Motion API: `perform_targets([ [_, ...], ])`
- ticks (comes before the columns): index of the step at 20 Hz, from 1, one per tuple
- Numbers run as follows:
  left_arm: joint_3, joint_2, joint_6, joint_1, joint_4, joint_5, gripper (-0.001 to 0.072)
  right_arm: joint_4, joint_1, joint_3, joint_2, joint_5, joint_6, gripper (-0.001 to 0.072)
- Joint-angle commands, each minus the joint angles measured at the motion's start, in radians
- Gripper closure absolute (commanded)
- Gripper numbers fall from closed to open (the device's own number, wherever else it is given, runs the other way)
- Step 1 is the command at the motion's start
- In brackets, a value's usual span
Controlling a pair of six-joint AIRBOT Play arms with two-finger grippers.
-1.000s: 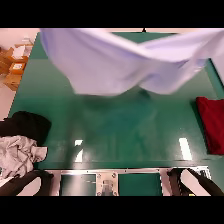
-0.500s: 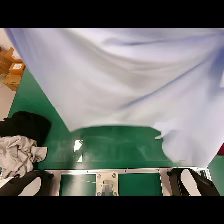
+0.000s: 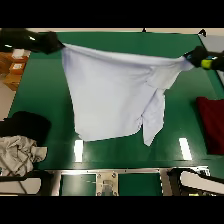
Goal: Fold the shirts.
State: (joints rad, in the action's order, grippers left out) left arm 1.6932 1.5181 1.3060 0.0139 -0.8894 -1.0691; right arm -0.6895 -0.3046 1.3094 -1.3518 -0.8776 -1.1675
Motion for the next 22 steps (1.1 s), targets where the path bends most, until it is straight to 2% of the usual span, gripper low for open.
perform_targets([
  [1,-0.008,0.233,-0.024,0.082,0.008,0.194,0.0685,0.002,0.069,0.043,-0.293,0.073,0.028,0.0686],
  [3,-0.007,0.288,-0.024,0.092,0.022,0.254,0.0685,0.002,0.078,0.103,-0.381,0.063,0.027,0.0681],
  [4,-0.007,0.294,-0.020,0.085,0.021,0.249,0.0675,0.000,0.077,0.124,-0.398,0.044,0.027,0.0591],
  [5,-0.003,0.293,-0.018,0.074,0.022,0.225,0.0306,-0.009,0.066,0.140,-0.399,0.018,0.027,0.0459],
  [6,0.020,0.293,0.014,0.056,0.021,0.169,-0.0010,-0.011,0.044,0.163,-0.394,-0.029,0.027,0.0408],
  [11,0.191,0.291,0.078,-0.119,0.016,-0.403,0.0005,-0.011,-0.132,0.177,-0.326,-0.366,0.007,0.0413],
  [13,0.169,0.289,0.099,-0.171,-0.036,-0.614,0.0005,-0.012,-0.196,0.068,-0.263,-0.443,-0.002,0.0428],
  [14,0.135,0.285,0.111,-0.179,-0.071,-0.676,0.0005,-0.027,-0.227,-0.009,-0.219,-0.450,-0.002,0.0429],
  [16,0.018,0.262,0.117,-0.182,-0.112,-0.729,0.0006,-0.091,-0.300,-0.181,-0.114,-0.435,-0.003,0.0428],
  [17,-0.062,0.239,0.116,-0.182,-0.113,-0.715,0.0006,-0.111,-0.337,-0.256,-0.067,-0.409,-0.007,0.0426],
  [20,-0.372,0.145,0.079,-0.182,-0.114,-0.619,0.0006,-0.108,-0.425,-0.453,0.027,-0.344,-0.010,0.0418],
  [22,-0.584,0.079,0.056,-0.182,-0.105,-0.504,0.0005,-0.108,-0.436,-0.528,0.043,-0.322,-0.006,0.0418],
])
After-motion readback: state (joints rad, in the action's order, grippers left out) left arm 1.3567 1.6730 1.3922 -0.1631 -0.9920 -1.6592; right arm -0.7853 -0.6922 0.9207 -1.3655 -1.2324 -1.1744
